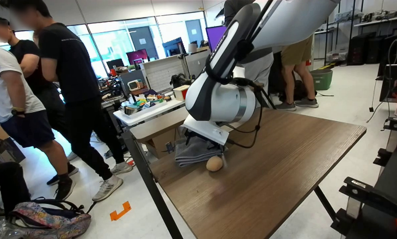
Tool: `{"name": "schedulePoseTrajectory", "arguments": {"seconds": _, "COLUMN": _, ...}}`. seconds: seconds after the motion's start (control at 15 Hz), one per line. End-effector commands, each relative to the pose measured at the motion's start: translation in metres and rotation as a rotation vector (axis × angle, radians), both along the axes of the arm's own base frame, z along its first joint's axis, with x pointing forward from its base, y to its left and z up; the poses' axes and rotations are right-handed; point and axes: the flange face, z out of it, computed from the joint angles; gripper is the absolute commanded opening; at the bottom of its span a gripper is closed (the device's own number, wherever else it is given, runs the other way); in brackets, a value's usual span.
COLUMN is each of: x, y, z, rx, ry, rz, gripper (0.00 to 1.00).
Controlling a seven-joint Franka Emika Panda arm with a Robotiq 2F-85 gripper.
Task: Use the grey towel to wipe the table
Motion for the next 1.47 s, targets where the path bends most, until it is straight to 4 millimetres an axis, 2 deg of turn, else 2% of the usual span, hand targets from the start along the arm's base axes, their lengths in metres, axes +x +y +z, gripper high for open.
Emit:
{"name": "schedulePoseTrajectory", "arguments": {"seconds": 0.0, "x": -0.028, "y": -0.071, "z": -0.039, "rx": -0.084, "ry": 0.113, "rz": -0.108, "gripper": 1.00}}
{"name": "schedulePoseTrajectory", "arguments": {"seconds": 0.2, "x": -0.045, "y": -0.117, "z": -0.034, "rx": -0.152, "ry": 0.156, "rz": -0.190, "gripper": 1.00}}
{"name": "schedulePoseTrajectory", "arguments": {"seconds": 0.67, "x": -0.098, "y": -0.236, "z": -0.022, "rx": -0.328, "ry": 0.265, "rz": -0.372, "gripper": 1.00}}
{"name": "schedulePoseTrajectory", "arguments": {"seconds": 0.73, "x": -0.101, "y": -0.245, "z": -0.021, "rx": -0.330, "ry": 0.286, "rz": -0.381, "gripper": 1.00}}
{"name": "schedulePoseTrajectory", "arguments": {"seconds": 0.8, "x": -0.103, "y": -0.245, "z": -0.018, "rx": -0.329, "ry": 0.298, "rz": -0.356, "gripper": 1.00}}
{"name": "schedulePoseTrajectory", "arguments": {"seconds": 0.87, "x": -0.079, "y": -0.239, "z": -0.001, "rx": -0.307, "ry": 0.219, "rz": -0.362, "gripper": 1.00}}
{"name": "schedulePoseTrajectory", "arguments": {"seconds": 1.07, "x": -0.087, "y": -0.247, "z": -0.001, "rx": -0.318, "ry": 0.235, "rz": -0.368, "gripper": 1.00}}
{"name": "schedulePoseTrajectory", "arguments": {"seconds": 1.13, "x": -0.091, "y": -0.249, "z": -0.003, "rx": -0.334, "ry": 0.266, "rz": -0.371, "gripper": 1.00}}
{"name": "schedulePoseTrajectory", "arguments": {"seconds": 1.27, "x": -0.111, "y": -0.249, "z": -0.011, "rx": -0.383, "ry": 0.353, "rz": -0.339, "gripper": 1.00}}
{"name": "schedulePoseTrajectory", "arguments": {"seconds": 1.4, "x": -0.130, "y": -0.236, "z": -0.009, "rx": -0.412, "ry": 0.390, "rz": -0.226, "gripper": 1.00}}
